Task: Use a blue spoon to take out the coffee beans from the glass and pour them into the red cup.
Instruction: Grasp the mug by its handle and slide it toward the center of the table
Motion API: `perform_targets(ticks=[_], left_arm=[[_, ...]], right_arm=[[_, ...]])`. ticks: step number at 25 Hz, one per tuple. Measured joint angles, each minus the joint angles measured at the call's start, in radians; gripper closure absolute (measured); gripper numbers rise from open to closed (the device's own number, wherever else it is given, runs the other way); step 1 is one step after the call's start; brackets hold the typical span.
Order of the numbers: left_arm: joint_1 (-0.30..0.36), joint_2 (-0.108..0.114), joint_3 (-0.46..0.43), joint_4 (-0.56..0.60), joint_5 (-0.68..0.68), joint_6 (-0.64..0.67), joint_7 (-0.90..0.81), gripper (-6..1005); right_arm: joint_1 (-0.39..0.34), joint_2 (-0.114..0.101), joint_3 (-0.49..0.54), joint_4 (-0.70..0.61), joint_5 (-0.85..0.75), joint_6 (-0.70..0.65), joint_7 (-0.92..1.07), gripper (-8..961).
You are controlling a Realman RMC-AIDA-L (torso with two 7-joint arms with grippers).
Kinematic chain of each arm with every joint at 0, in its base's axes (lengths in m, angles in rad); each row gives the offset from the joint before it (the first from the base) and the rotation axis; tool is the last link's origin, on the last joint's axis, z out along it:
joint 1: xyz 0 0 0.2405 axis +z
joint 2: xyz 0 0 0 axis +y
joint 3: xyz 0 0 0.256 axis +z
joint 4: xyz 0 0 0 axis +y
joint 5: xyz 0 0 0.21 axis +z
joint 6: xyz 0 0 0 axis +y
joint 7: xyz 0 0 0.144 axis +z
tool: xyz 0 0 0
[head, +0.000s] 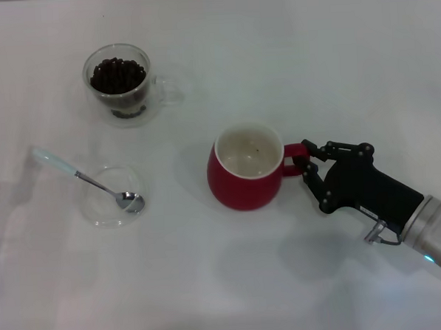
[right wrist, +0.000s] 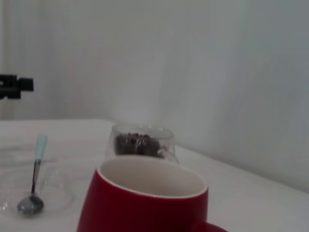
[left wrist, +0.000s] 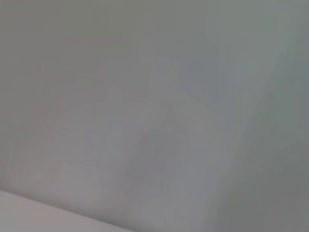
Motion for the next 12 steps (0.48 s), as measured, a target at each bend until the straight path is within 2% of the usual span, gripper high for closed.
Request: perform_targets(ticks=[12], left_arm=[[-0.005,0.002,0.0,0.012,0.005,0.002,0.0,163]], right_arm=[[-0.008,-0.003,-0.012,-0.006,-0.004,-0.014,-0.009,771]])
